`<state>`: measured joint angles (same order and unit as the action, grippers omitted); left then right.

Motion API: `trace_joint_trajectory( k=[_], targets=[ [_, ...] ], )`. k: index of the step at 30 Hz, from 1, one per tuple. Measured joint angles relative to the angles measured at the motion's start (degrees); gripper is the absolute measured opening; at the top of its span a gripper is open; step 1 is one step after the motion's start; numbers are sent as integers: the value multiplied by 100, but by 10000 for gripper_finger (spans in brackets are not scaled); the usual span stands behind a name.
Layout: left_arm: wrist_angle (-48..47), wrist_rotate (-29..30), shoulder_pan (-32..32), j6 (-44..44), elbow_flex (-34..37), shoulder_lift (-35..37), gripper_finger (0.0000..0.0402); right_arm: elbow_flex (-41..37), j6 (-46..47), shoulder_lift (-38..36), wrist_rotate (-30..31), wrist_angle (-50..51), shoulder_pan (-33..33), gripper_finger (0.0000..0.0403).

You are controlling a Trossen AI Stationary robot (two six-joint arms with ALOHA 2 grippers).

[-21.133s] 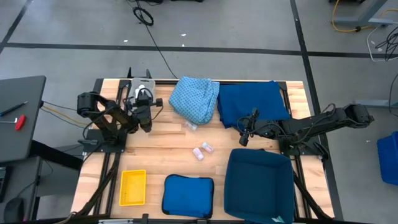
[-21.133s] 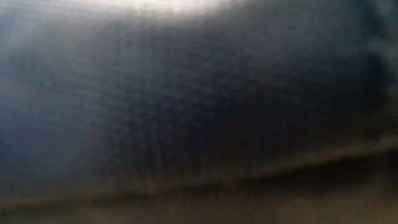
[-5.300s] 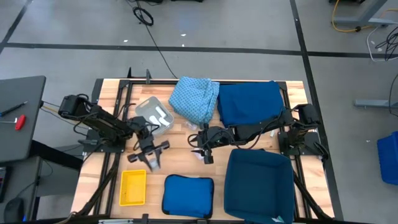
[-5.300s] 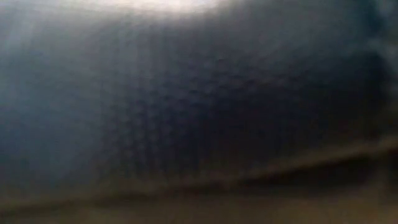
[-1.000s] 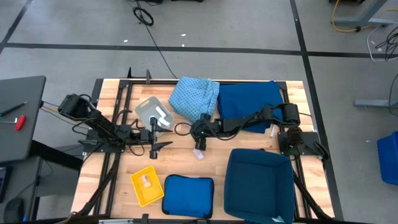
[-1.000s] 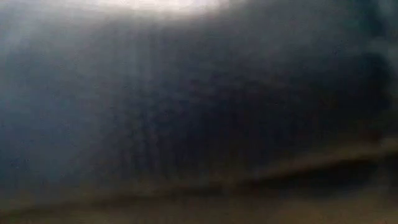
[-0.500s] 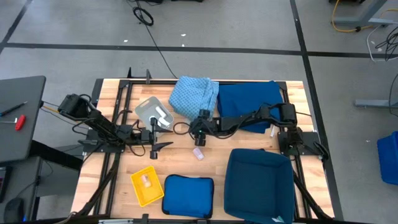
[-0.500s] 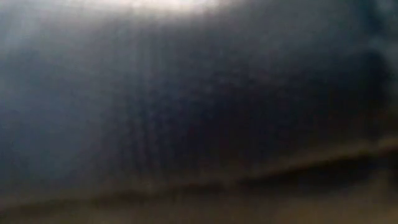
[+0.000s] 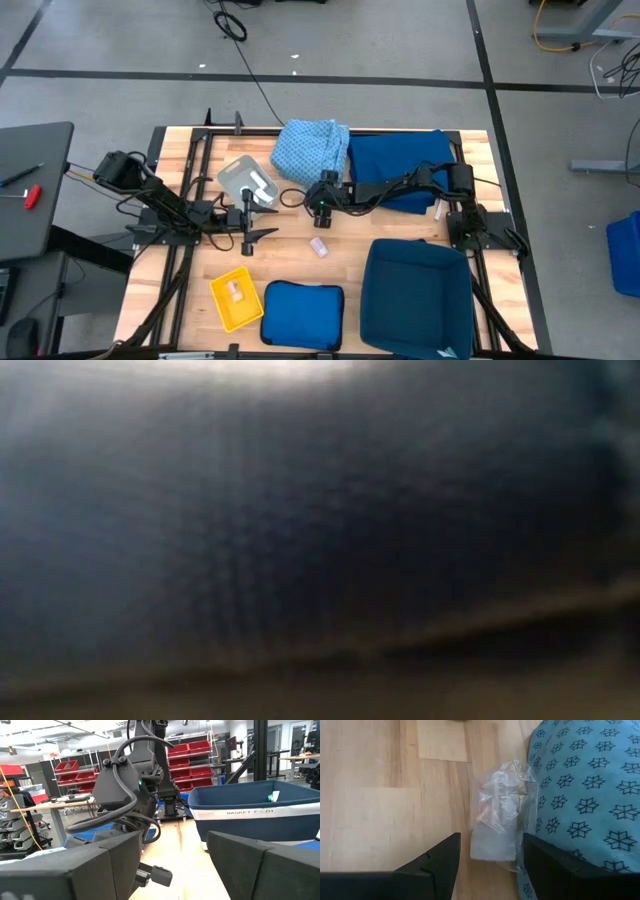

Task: Pick & place medical supplies in basket/bin
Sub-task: Put the top white medicine bottle into the yellow bin

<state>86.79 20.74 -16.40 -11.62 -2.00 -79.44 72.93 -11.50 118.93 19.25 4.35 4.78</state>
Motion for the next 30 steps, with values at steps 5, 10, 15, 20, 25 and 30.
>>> trace_joint_trajectory(
  k=[5,10,15,20,25,30],
  targets=[
    [0,1,0,1,0,0,229,1,-103,56,-129,-86,0,195],
    [-1,1,0,2,0,0,229,3,-120,216,-168,-136,-2,177],
    [-9,7,0,2,0,0,229,13,-125,280,-88,-167,-63,149],
    [-25,23,0,2,0,0,229,13,-125,278,-17,-156,-204,125],
    [-34,21,-2,22,0,0,229,8,-99,266,-43,-130,-400,125],
    [-40,21,-2,40,0,0,229,-6,9,181,-101,-15,-632,125]
  ],
)
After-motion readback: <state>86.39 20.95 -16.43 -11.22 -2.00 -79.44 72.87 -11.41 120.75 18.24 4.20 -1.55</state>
